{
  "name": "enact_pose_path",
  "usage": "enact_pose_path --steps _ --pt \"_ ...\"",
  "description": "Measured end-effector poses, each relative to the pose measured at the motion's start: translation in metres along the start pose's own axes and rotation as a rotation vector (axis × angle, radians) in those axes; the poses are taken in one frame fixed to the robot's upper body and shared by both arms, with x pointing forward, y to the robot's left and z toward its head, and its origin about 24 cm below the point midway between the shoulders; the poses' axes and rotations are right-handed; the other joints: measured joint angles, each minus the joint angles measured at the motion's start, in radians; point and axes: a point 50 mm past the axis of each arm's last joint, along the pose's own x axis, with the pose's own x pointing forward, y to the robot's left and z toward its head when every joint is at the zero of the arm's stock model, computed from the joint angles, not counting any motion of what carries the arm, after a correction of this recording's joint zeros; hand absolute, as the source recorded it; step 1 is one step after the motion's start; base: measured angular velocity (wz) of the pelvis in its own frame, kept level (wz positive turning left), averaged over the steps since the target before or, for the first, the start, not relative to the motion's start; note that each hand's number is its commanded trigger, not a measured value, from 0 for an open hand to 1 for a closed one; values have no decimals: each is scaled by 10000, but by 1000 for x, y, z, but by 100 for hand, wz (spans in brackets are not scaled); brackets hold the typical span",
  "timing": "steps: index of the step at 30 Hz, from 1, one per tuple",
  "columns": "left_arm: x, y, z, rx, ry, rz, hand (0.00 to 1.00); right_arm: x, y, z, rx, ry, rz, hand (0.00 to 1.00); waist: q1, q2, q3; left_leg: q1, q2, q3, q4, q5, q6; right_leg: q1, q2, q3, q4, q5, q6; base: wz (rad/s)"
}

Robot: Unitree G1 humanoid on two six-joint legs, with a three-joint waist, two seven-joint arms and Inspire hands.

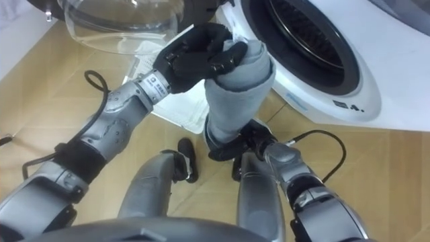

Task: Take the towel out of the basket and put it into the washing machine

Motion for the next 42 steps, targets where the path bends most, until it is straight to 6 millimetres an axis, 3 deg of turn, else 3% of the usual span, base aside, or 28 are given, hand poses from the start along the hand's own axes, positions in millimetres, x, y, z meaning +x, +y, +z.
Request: enact_pose_path --steps 7,15,20,21,22,31,37,42 --pt "-2 -1 -12 -536 228 22 100 2 -3 6 -275 90 -71 100 3 -32 26 -97 -52 109 9 0 3 -179 10 41 51 -4 1 -2" --pt "-26 -2 -40 -1669 771 -293 100 1 -1 0 -801 601 -147 100 8 -89 58 -342 -7 266 93 -2 -1 -612 2 126 318 -28 -64 -6" --pt "-33 1 -45 -2120 731 -241 100 0 -1 3 -880 448 -204 100 12 -84 54 -333 -6 340 83 -6 -8 -652 17 186 343 -37 -71 -1" --pt "-34 1 -46 -2205 726 -197 74 0 -2 3 -884 445 -242 100 17 -79 51 -323 -6 362 82 -6 -8 -652 16 198 346 -37 -71 0" --pt "-34 2 -47 -2253 736 -194 0 0 -2 3 -884 450 -256 100 23 -76 49 -318 -6 370 82 -6 -8 -651 16 203 346 -36 -70 0" --pt "-45 4 -56 -2933 713 38 0 -1 -4 0 -896 537 -417 100 121 -27 18 -298 -21 370 34 3 -15 -659 -1 173 359 -34 -74 0" --pt "-52 14 -54 -2863 705 780 0 -6 -14 -6 -869 765 -704 100 596 3 3 -293 5 369 18 12 -29 -640 -4 96 321 -20 -98 0" --pt "-66 33 -51 -2812 453 2868 0 -8 -20 -14 -253 1007 -1115 100 947 40 10 -305 -22 229 -19 21 -43 -562 -50 -30 333 -24 -106 6"
